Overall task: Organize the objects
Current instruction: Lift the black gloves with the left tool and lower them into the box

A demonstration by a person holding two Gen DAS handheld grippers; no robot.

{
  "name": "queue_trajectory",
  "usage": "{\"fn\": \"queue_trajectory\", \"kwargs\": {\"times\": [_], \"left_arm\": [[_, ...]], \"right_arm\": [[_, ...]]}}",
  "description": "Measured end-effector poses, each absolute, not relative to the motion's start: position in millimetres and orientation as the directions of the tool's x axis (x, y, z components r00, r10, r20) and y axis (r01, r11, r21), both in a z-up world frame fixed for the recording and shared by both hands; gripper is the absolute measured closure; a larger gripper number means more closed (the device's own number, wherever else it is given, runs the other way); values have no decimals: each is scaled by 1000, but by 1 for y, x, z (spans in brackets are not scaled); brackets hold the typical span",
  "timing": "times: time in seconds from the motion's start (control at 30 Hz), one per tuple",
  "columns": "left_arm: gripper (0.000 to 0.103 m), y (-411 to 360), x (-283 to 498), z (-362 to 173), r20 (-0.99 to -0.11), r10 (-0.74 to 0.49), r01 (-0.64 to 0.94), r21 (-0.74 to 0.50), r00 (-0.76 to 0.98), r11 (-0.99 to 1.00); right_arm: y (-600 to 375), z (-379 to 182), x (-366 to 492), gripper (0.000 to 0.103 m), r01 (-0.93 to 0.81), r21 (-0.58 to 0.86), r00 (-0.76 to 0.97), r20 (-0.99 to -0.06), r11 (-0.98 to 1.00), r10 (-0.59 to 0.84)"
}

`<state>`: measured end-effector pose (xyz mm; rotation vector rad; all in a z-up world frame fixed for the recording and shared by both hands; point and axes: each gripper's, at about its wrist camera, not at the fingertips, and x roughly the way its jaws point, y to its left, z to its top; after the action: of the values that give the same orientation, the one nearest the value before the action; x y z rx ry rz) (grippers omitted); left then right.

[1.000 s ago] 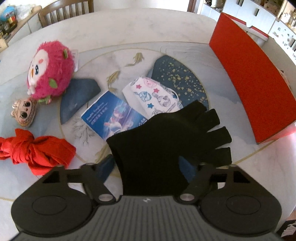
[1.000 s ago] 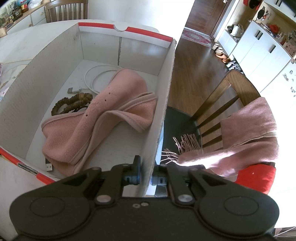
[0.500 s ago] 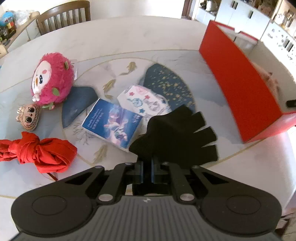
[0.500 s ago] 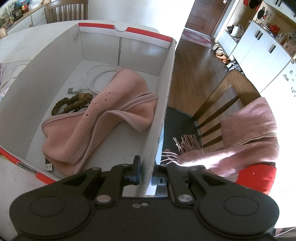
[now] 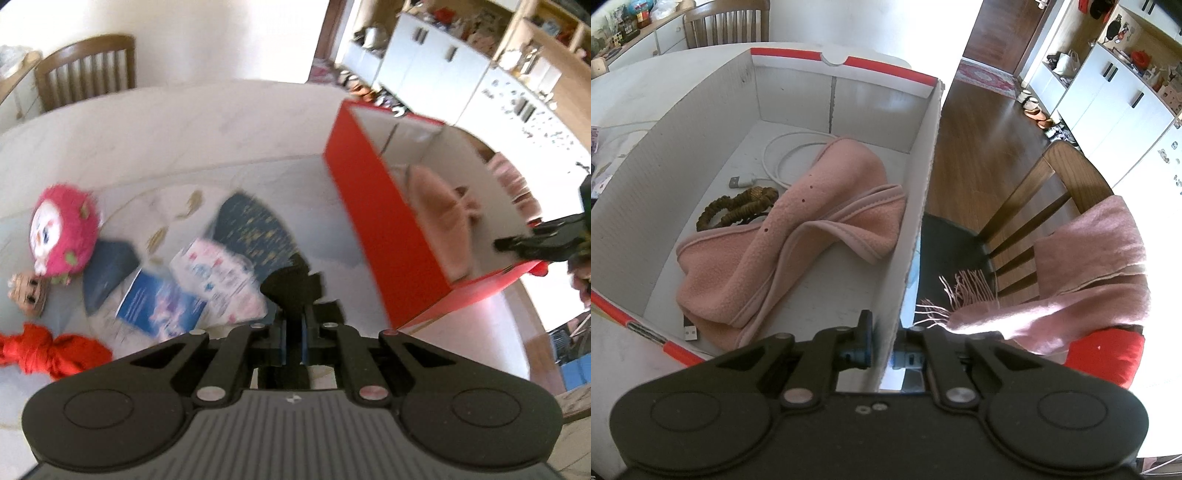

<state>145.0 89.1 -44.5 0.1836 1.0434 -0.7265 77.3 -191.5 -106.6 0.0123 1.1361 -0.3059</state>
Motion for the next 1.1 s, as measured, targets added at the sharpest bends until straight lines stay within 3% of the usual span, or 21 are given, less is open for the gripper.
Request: {"fn": "queue_trajectory", "kwargs": {"times": [0.6, 1.1], "left_arm": [[97, 3, 160, 61, -714, -607, 788, -128, 347, 602], [97, -101, 151, 83, -689, -665, 896, -50, 289, 441]], "right_arm": [[-193, -106, 76, 97, 241, -129, 384, -898, 962, -217], [-194, -107, 77, 97, 224, -118, 389, -899, 967, -200]]}}
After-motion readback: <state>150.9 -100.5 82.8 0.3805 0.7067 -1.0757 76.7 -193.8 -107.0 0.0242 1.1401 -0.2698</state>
